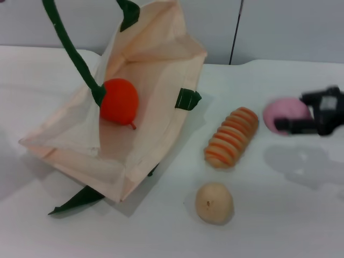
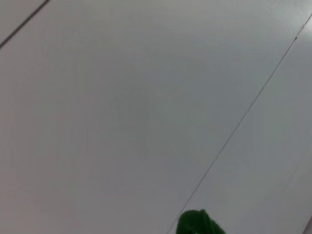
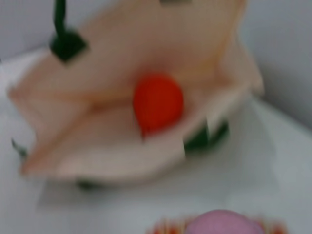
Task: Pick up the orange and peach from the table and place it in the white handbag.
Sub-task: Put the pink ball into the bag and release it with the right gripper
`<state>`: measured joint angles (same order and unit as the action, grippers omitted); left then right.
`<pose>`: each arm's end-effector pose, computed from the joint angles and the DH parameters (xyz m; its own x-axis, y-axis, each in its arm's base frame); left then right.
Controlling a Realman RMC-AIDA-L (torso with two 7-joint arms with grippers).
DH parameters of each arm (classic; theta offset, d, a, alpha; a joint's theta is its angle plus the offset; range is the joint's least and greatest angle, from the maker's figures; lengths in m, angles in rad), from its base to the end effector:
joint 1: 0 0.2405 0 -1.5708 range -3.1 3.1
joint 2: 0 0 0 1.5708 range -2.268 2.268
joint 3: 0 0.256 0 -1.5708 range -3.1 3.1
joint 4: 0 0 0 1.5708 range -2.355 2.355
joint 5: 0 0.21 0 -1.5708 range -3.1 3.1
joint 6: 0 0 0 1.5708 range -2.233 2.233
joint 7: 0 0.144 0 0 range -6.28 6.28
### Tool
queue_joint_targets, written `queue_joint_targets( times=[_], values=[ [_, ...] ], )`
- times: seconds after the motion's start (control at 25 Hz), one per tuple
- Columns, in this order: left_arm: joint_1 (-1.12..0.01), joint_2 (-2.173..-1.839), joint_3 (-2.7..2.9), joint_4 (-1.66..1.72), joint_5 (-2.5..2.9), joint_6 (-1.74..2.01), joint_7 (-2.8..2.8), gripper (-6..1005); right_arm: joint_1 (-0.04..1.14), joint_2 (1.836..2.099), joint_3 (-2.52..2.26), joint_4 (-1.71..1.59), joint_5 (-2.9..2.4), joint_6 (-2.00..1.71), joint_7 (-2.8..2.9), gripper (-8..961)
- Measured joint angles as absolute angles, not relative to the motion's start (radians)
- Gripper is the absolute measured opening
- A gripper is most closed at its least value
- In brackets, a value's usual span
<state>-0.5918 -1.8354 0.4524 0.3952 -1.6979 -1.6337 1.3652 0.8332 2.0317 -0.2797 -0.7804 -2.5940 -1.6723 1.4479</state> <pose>-0.2584 0.3778 0.1485 0.1304 0.3058 0.9431 0.7209 -0.6823 0.1216 0.2347 0.3856 0.0517 0.9192 -0.3088 -0.2444 -0.3638 -0.9035 -0.2267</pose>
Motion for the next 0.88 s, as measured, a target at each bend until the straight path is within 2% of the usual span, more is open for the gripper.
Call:
queue_joint_targets(
  times=[0.24,0.4,0.88],
  values=[
    [-0.625,-1.828,0.458,0.372,-1.695,-1.635,1.371,136,0.975,2.034,-0.283,-0.631,-2.507,-1.636,1.376,589],
    [-0.647,-1.828,0.459,0.359,-1.684,-1.636,1.371,137,1.077,2.033,-0.296,-0.463,-2.510,-1.483,1.339,587],
    [-0.704,-1.839,0.459,0.342,-1.637,-1.643,1.373,141,1.248,2.035,-0.327,-0.151,-2.506,-1.035,1.260,590]
  ],
)
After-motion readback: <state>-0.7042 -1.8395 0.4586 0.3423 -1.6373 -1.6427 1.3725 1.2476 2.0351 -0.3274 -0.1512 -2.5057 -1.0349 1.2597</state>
